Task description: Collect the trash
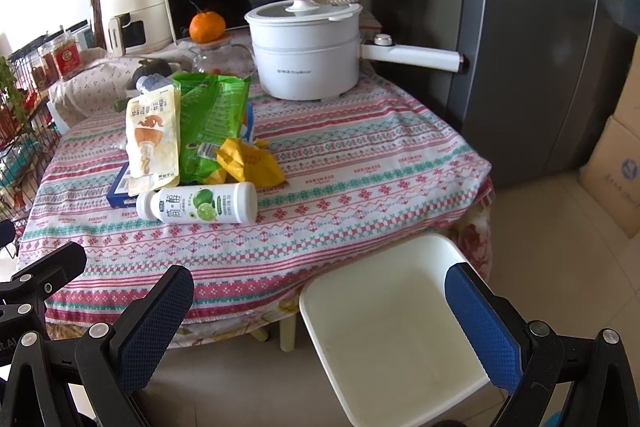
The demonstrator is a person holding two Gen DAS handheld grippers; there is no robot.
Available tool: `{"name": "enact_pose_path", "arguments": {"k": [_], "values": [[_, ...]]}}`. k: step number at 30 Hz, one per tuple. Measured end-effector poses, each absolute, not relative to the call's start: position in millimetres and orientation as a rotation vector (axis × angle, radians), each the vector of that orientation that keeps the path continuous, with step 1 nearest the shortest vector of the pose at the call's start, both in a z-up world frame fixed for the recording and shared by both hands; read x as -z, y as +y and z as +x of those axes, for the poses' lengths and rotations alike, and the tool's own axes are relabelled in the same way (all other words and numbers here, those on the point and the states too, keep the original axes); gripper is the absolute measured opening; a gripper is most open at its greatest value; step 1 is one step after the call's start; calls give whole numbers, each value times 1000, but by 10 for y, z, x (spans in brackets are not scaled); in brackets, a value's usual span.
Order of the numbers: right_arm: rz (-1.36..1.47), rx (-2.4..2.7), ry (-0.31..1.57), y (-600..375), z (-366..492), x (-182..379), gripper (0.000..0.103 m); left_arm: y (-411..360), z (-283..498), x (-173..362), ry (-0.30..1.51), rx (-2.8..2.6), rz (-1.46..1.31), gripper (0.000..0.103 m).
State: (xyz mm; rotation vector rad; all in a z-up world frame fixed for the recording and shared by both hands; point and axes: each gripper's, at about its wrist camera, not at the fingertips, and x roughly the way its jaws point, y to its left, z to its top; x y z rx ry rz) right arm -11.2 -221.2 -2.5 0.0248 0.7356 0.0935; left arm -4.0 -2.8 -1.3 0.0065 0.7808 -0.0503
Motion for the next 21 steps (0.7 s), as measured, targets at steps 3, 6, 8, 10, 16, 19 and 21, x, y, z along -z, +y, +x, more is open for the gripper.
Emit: {"name": "enact_pose_path", "arguments": {"k": [3,6,8,10,16,19,21], "values": [[24,-94,735,-2209,-116,23,103,-24,-45,19,778,49,8,103],[24,-94,737,-2211,-117,27,103,-24,-47,20,778,49,7,103],[24,-94,738,-2205,-124,29,103,-25,-48,20,778,49,8,103],[23,-93,739,-2202,-127,25,103,-27,-46,18,778,49,8,103],[24,-94,741,-2199,-122,30,103,-27,-47,19,778,49,8,103],[23,-94,741,-2196,-123,31,103,-26,-48,21,778,49,8,103],[23,-96,740,-2200,-128,30,103,-18,-40,17,779,47,7,103]]}}
